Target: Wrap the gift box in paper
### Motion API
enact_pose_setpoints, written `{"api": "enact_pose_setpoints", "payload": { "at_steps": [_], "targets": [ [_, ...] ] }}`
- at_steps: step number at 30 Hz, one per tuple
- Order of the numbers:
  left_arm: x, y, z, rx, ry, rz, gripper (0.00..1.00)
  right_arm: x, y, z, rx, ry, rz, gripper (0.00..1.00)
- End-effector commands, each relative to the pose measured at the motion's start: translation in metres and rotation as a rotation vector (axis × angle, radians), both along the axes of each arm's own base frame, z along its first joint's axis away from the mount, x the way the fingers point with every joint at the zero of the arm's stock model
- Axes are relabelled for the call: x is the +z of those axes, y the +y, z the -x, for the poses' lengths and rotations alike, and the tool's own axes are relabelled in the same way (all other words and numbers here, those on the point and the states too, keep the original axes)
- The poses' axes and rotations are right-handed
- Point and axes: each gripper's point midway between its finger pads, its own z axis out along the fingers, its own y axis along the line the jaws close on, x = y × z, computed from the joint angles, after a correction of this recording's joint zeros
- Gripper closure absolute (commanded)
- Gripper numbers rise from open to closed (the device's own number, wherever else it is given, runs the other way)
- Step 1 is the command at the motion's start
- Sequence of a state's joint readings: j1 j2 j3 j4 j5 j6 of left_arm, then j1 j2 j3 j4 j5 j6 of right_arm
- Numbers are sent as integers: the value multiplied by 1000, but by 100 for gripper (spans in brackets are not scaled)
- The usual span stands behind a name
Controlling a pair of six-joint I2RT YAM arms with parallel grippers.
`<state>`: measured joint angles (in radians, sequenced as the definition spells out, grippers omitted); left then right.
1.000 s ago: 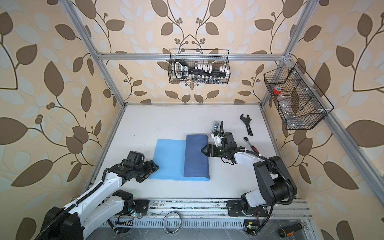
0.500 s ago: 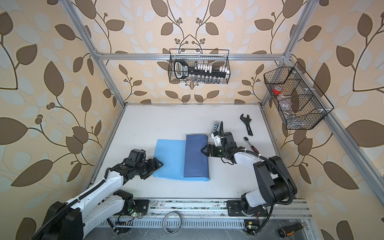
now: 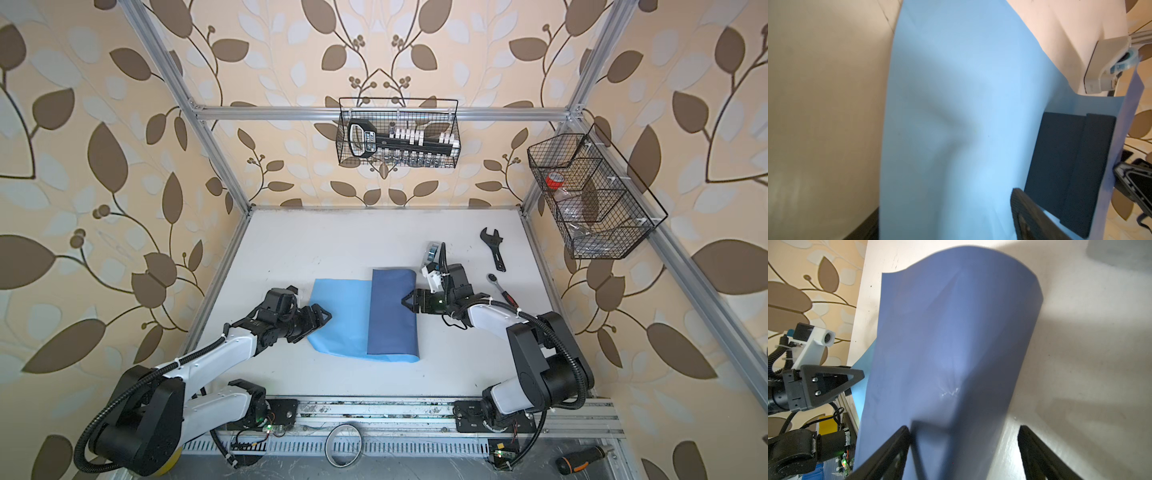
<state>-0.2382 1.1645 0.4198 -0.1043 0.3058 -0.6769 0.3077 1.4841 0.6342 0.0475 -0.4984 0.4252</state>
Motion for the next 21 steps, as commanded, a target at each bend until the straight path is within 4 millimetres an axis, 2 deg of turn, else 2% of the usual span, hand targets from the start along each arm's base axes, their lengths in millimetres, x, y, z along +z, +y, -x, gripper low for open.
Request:
{"api": "enact_pose_setpoints", "payload": {
  "at_steps": [1,4,12,21],
  "targets": [
    [10,11,-23,2,-43,-52,20,-24,-8,16,3,75,78,18],
    [4,9,-30,3,-21,-10,20,-24,-8,16,2,74,79,18],
    [8,-5,-55,-49,-41,62,23,-26,-8,17,5,80,79,18],
    [-2,8,-53,-11,-28,13,36,-25,-6,16,7,77,79,19]
  ]
}}
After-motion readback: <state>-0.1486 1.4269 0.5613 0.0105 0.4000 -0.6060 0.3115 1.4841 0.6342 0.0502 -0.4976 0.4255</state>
